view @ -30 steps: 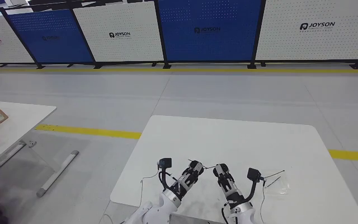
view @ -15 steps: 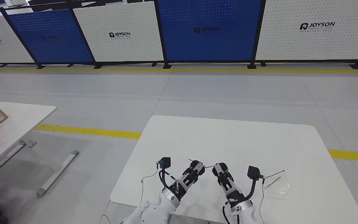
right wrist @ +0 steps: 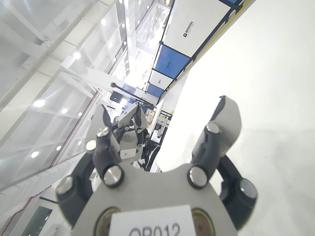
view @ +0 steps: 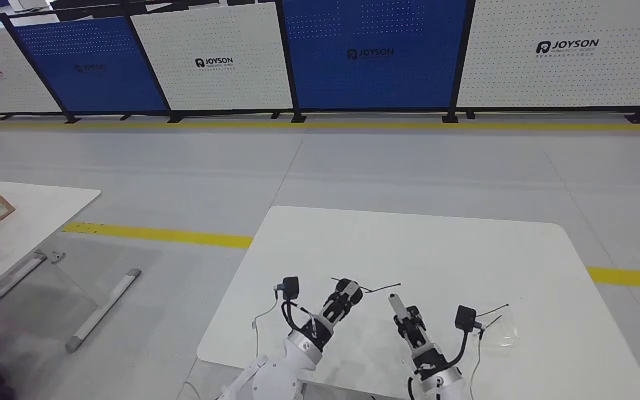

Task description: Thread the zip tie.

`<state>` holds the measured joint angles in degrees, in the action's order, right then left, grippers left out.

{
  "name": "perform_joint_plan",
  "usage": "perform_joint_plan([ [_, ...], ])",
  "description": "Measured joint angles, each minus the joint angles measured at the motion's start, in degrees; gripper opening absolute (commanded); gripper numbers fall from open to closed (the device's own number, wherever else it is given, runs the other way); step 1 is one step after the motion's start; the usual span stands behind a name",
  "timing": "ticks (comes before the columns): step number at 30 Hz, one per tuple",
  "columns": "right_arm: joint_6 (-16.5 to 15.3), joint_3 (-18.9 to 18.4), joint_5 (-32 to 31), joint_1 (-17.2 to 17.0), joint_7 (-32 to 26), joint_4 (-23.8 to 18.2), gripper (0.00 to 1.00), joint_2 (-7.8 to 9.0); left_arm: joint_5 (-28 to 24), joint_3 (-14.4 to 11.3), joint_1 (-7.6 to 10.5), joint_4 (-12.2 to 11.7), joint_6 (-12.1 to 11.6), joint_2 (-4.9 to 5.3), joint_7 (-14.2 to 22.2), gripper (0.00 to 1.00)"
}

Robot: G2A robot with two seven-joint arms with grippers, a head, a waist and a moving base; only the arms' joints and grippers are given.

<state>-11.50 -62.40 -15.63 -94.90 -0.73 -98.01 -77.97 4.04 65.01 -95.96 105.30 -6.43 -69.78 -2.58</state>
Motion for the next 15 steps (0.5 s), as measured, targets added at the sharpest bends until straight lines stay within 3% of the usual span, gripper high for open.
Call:
perform_joint_plan([
  [9, 0.4, -0.1, -1.5, 0.3, 0.4, -0.1, 1.0, 0.05, -0.2, 0.0, 0.01, 0.0, 0.1, -0.04, -0.1, 0.0],
  [15, 3.2, -0.3, -15.3, 0.7, 3.0, -0.7, 1.0, 0.57, -9.3, 1.0, 0.31, 0.8, 0.9, -0.42, -0.6, 0.0],
])
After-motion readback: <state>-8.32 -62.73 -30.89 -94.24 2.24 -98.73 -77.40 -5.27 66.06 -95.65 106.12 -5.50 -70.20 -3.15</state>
